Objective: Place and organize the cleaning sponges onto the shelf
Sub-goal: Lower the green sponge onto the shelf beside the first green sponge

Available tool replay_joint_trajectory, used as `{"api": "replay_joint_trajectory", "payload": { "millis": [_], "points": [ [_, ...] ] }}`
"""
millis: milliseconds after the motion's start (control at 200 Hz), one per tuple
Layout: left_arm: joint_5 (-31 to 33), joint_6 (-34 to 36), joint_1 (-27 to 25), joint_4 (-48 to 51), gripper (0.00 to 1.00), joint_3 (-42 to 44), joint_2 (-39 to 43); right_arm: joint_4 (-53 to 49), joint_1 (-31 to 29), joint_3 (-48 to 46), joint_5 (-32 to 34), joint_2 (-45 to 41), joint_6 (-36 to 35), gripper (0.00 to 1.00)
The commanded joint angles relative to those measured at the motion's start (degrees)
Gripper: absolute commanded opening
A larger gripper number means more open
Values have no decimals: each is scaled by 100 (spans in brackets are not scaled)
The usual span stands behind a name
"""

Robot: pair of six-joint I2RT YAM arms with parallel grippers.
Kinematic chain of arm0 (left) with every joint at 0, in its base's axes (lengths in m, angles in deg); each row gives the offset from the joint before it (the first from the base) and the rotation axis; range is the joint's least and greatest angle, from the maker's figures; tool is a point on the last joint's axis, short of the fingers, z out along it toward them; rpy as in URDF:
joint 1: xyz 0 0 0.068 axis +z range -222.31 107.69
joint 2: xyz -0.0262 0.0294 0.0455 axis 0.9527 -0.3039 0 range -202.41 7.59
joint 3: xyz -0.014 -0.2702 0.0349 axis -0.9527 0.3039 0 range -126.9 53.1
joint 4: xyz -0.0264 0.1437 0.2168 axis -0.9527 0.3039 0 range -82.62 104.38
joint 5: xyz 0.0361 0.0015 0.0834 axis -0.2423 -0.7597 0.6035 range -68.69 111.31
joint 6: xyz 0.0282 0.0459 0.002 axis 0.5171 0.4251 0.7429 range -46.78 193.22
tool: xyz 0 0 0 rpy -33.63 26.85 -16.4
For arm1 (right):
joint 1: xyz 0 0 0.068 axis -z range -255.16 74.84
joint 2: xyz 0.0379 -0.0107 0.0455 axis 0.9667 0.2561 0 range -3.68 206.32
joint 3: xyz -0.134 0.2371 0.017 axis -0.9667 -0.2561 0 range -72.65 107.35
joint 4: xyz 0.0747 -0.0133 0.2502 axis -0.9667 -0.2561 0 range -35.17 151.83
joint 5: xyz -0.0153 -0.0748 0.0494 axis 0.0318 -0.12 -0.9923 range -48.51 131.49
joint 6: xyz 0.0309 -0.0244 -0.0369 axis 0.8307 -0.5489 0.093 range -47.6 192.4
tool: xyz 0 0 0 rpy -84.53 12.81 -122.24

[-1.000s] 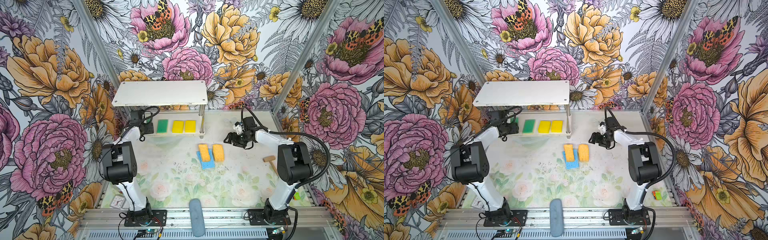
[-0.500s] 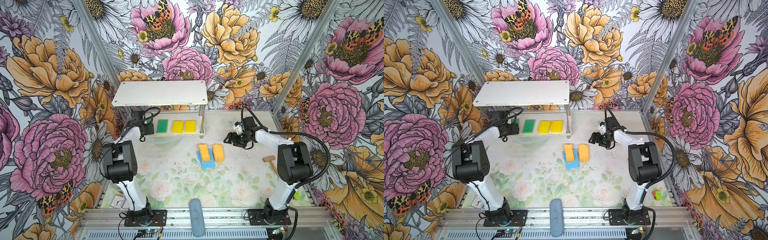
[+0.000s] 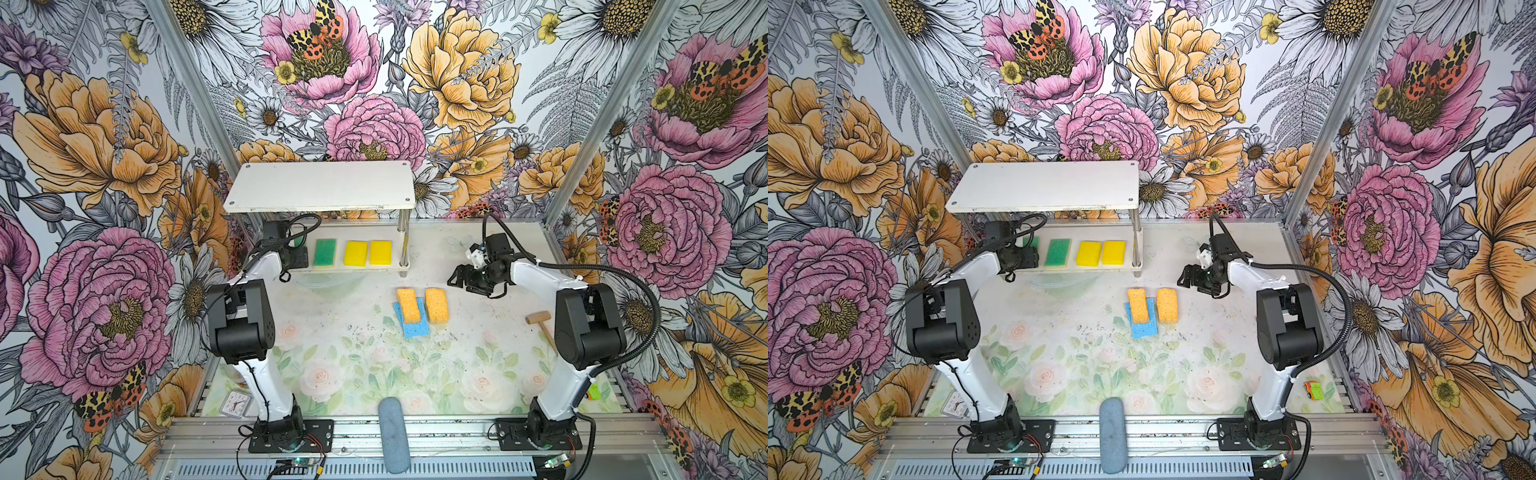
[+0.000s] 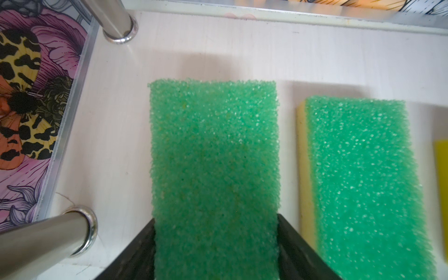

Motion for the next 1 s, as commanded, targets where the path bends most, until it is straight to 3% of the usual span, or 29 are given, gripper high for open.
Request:
{"api": "replay_joint_trajectory", "payload": {
  "millis": [0, 996],
  "points": [
    [-99, 101, 15, -42, 71, -154, -109, 85, 27, 150, 24, 39, 41, 81],
    [9, 183, -28, -21, 73, -400, -344, 89, 38, 186, 38, 56, 76, 81]
  ]
}}
